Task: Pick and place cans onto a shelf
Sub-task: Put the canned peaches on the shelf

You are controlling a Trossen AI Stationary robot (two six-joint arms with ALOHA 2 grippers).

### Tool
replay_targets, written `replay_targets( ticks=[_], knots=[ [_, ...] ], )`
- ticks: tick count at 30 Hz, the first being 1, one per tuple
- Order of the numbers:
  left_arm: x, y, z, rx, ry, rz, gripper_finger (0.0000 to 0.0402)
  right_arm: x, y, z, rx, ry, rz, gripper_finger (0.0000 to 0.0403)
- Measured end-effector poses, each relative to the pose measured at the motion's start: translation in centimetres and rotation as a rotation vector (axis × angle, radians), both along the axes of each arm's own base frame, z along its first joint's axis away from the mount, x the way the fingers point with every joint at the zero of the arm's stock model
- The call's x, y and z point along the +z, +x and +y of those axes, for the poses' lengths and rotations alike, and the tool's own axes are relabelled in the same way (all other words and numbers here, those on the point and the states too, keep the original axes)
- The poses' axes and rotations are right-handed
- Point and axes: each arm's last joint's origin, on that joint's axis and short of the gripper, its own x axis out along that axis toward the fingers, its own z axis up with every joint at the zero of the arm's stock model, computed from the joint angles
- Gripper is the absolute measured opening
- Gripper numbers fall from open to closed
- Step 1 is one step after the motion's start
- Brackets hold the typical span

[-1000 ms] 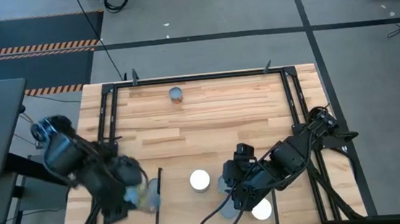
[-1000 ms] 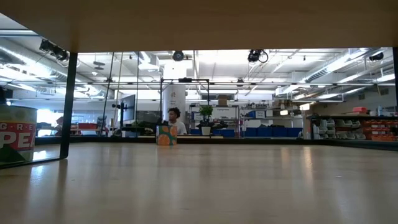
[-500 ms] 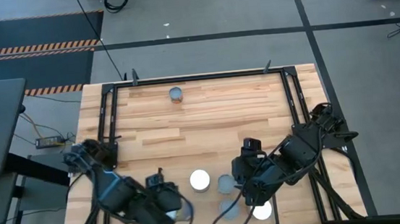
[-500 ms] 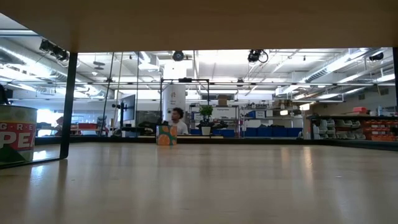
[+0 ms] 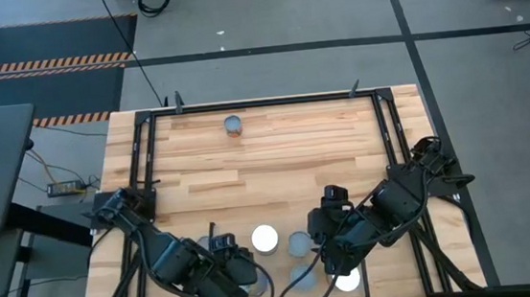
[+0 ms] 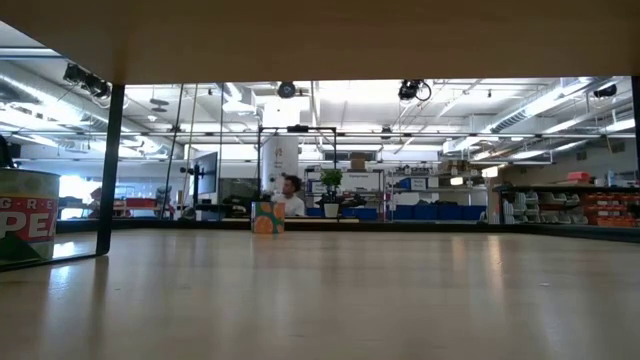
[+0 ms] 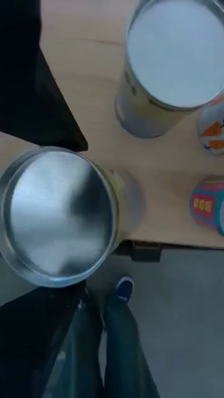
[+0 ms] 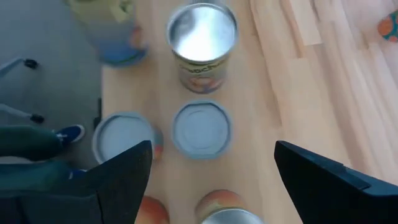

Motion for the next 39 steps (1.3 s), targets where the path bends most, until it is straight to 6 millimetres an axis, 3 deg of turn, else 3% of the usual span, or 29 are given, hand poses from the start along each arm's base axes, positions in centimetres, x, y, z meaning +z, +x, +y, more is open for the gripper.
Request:
replay_targets(
  ticks=[12, 15, 20, 25, 32, 35, 39],
  knots=[
    [0.1, 0.5, 0.2, -0.084, 0.038, -0.043, 0.0353, 0.1, 0.0, 0.6, -0.013, 0.091, -0.008, 0.0346],
    [1.5, -0.6, 0.8, -0.093, 0.02, -0.054, 0.0354, 0.1, 0.0, 0.6, -0.014, 0.093, -0.008, 0.0346],
    [3.3, -4.2, 1.4, -0.146, 0.024, 0.001, 0.0352, 0.1, 0.1, 0.6, -0.016, 0.093, -0.009, 0.0346],
    [1.3, -5.3, -0.8, -0.235, 0.034, 0.089, 0.0326, 0.2, 0.1, 0.6, -0.029, 0.082, -0.022, 0.0346],
    [-4.4, -4.8, -1.4, -0.172, 0.161, 0.242, 0.0241, 0.2, 0.1, 0.5, -0.067, 0.095, -0.031, 0.0346],
    [-5.5, -3.7, -1.8, -0.166, 0.116, 0.188, 0.0197, 0.2, 0.1, 0.5, -0.073, 0.101, -0.031, 0.0346],
    [-5.5, -2.9, -1.9, -0.159, 0.078, 0.135, 0.0146, 0.2, 0.1, 0.6, -0.058, 0.129, -0.01, 0.0346]
  ],
)
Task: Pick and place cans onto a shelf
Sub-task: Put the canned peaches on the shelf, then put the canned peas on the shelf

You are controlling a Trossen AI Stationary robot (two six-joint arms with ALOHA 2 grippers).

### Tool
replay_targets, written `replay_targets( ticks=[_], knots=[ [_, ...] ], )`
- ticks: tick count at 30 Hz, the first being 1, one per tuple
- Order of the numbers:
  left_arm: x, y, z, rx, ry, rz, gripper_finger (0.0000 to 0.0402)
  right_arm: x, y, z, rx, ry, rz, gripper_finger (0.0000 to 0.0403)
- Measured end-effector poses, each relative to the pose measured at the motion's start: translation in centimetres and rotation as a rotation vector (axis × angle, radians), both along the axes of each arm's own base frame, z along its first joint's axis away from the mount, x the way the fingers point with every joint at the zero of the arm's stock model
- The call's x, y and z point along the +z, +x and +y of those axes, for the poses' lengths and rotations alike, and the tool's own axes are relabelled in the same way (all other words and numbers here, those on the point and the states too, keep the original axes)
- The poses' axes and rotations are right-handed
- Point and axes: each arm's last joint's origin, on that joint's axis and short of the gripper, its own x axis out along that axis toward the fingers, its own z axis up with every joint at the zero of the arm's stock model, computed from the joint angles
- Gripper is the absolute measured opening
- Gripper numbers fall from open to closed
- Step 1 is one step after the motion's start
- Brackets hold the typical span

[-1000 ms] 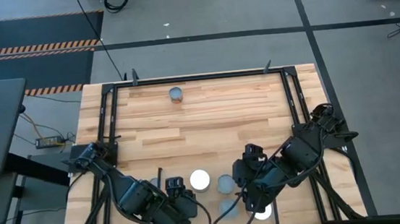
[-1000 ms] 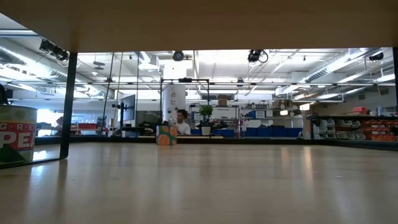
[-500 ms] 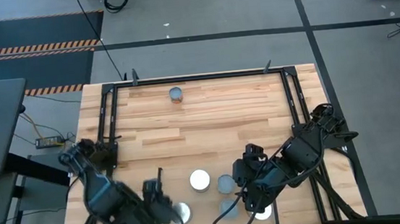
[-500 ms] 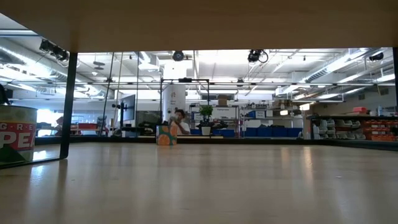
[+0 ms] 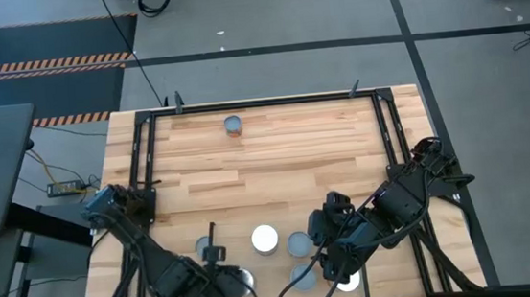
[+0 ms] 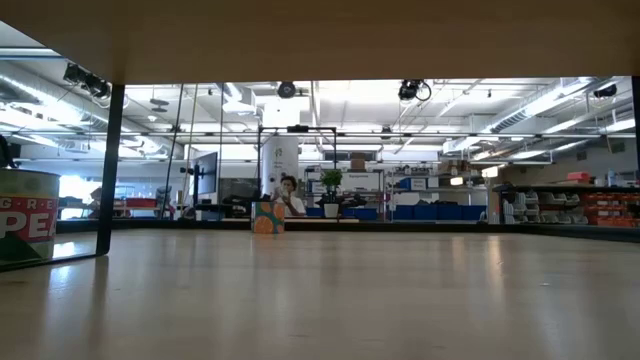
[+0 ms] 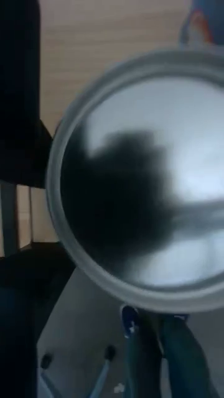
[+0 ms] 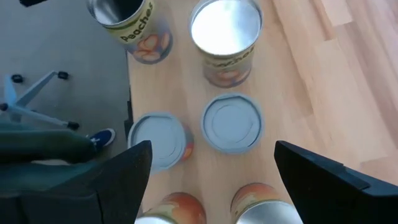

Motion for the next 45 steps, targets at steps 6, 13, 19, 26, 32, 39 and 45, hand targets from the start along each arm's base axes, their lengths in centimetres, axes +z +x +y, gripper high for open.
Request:
replay_targets(
  ticks=[6, 13, 19, 26, 32, 39, 45],
  knots=[
    [0.3, 1.1, 0.1, 0.077, -0.025, -0.094, 0.0101, 0.0, 0.0, 0.0, 0.005, 0.01, 0.007, 0.0346],
    [0.3, 1.9, 0.9, 0.171, -0.037, -0.118, 0.0083, 0.0, 0.0, 0.2, 0.025, 0.034, 0.012, 0.0346],
    [0.5, 2.1, 0.9, 0.224, -0.034, -0.166, 0.0082, 0.3, 0.3, 1.6, 0.103, 0.035, -0.095, 0.0346],
    [0.6, 2.6, 1.5, 0.289, 0.008, -0.219, 0.0082, -0.3, 2.3, 3.2, 0.089, -0.08, -0.273, 0.0346],
    [1.2, 1.3, 2.2, 0.305, 0.005, -0.144, 0.0082, -3.0, 5.3, 4.5, 0.131, -0.189, -0.301, 0.0346],
    [5.2, -4.8, 4.2, 0.402, 0.103, -0.186, 0.0082, -2.8, 5.3, 4.1, 0.092, -0.226, -0.312, 0.0346],
    [6.4, -8.9, 5.7, 0.437, 0.075, -0.262, 0.0082, -2.9, 4.7, 4.5, 0.07, -0.203, -0.303, 0.0346]
  ],
)
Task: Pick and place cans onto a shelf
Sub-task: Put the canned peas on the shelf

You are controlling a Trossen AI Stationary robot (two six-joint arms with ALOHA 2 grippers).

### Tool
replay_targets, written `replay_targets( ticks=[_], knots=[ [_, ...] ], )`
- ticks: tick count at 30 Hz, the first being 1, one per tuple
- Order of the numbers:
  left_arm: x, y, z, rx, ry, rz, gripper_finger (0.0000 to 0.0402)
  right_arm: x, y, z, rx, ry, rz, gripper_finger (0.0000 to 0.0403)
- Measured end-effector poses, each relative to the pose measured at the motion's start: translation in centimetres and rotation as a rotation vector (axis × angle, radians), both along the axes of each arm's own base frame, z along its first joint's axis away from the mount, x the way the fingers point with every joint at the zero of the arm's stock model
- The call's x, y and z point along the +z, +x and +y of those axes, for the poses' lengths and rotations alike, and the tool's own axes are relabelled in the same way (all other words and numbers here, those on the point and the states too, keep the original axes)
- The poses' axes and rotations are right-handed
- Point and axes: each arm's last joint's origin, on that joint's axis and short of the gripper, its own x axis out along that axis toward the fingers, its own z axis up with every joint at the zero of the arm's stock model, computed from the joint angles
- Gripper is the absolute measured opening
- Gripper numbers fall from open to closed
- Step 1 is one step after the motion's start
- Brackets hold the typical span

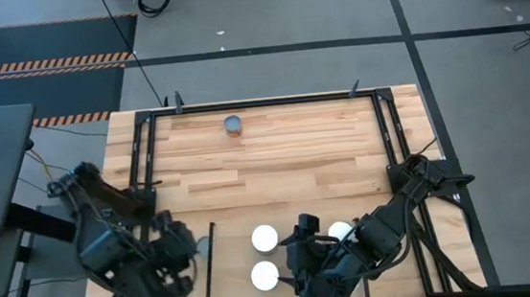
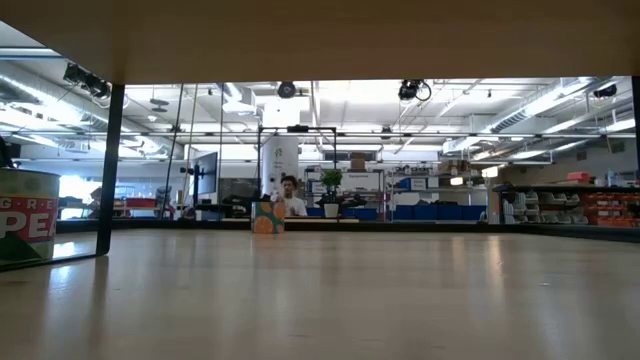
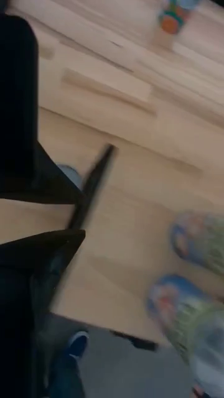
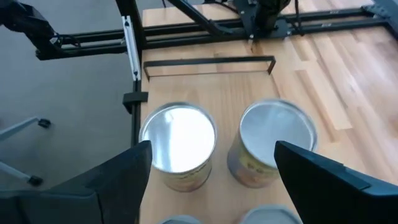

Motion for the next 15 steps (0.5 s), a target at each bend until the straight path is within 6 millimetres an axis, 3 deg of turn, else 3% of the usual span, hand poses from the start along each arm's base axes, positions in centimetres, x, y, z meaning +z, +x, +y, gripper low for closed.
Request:
replay_targets(
  ticks=[4, 7, 10, 15],
  knots=[
    [-2.2, -2.8, 1.4, 0.009, 0.006, 0.047, 0.0095, -0.1, -0.3, 0.3, -0.02, 0.039, 0.004, 0.0346],
    [-4.1, -4.5, 2.6, 0.005, -0.01, 0.061, 0.0126, -0.1, -0.3, 0.4, -0.037, 0.062, 0.001, 0.0346],
    [-6.6, -5.2, 3.7, -0.006, -0.037, 0.092, 0.0174, -0.1, -0.3, 0.4, -0.057, 0.086, 0.0, 0.0346],
    [-11.6, -4.9, 4.9, -0.033, -0.019, 0.142, 0.0277, -0.1, 0.1, -0.1, -0.118, 0.143, -0.003, 0.0346]
  ],
)
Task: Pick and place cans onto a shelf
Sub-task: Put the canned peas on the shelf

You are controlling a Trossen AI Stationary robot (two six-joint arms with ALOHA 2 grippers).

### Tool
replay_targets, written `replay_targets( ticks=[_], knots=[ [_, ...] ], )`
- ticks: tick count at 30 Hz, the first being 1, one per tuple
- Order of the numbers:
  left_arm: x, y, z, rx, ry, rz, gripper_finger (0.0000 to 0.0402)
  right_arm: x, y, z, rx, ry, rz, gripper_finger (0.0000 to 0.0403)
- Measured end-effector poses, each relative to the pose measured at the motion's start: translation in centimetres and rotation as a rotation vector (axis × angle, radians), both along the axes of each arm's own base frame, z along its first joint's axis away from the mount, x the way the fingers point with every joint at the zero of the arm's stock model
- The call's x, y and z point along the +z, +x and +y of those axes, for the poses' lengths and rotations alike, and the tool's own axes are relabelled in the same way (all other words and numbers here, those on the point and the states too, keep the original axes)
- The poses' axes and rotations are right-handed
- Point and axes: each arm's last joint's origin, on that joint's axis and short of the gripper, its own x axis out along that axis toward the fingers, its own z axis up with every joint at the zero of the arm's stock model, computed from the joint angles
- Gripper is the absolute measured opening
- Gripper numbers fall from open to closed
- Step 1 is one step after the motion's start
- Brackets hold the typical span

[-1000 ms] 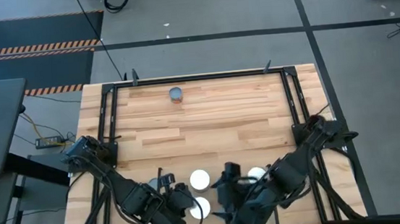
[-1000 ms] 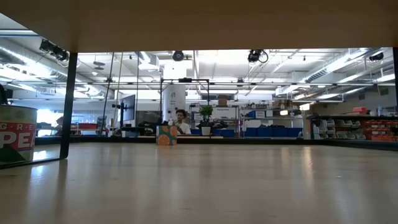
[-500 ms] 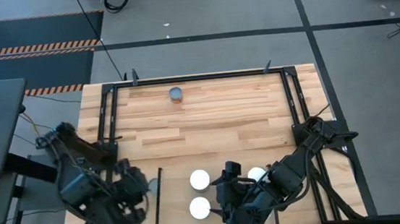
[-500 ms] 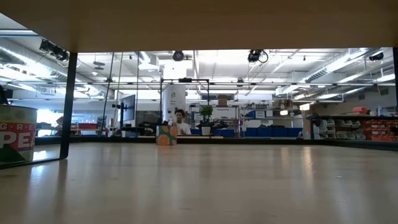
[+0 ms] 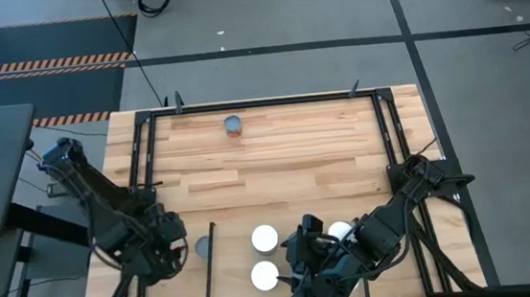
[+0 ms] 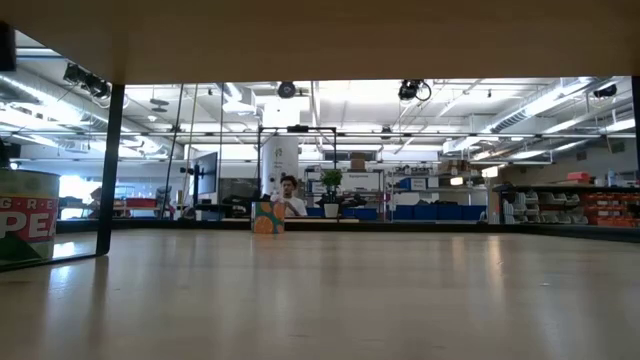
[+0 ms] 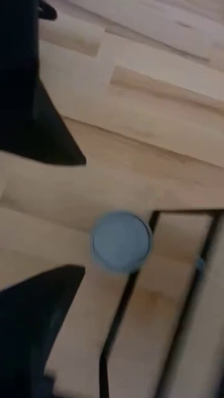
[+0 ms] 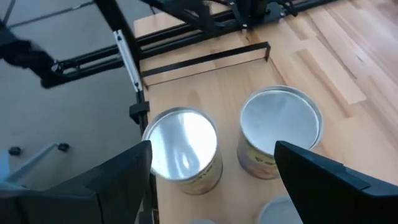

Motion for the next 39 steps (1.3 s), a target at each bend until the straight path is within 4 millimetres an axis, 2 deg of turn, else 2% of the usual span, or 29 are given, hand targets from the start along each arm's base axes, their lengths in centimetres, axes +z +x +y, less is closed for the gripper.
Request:
replay_targets(
  ticks=[5, 9, 13, 18, 24, 32, 35, 39],
  knots=[
    [-4.9, 1.0, 0.2, -0.073, -0.027, -0.011, 0.0352, 0.0, 0.7, -1.0, -0.06, 0.05, 0.0, 0.0346],
    [-7.6, 1.2, 0.4, -0.101, -0.082, -0.022, 0.0366, 0.0, 1.2, -1.6, -0.096, 0.075, -0.001, 0.0346],
    [-9.2, 0.8, 0.8, -0.107, -0.068, -0.017, 0.0366, 0.0, 1.6, -2.2, -0.121, 0.087, -0.001, 0.0346],
    [-10.4, 1.0, 0.8, -0.157, -0.043, -0.088, 0.0366, 0.0, 2.0, -2.9, -0.14, 0.086, -0.002, 0.0346],
    [-11.8, 1.7, 0.0, -0.199, -0.042, -0.113, 0.0366, 0.0, 2.3, -3.4, -0.152, 0.084, -0.002, 0.0346],
    [-13.1, 2.8, -0.5, -0.145, -0.011, -0.157, 0.0364, 0.0, 2.4, -3.6, -0.157, 0.082, -0.001, 0.0346],
    [-13.1, 2.8, -0.5, -0.129, -0.033, -0.146, 0.0345, -0.1, 2.4, -3.6, -0.155, 0.08, 0.0, 0.0346],
    [-12.8, 2.7, -0.6, -0.104, -0.097, -0.127, 0.0286, -0.1, 2.4, -3.6, -0.15, 0.072, 0.003, 0.0346]
  ],
)
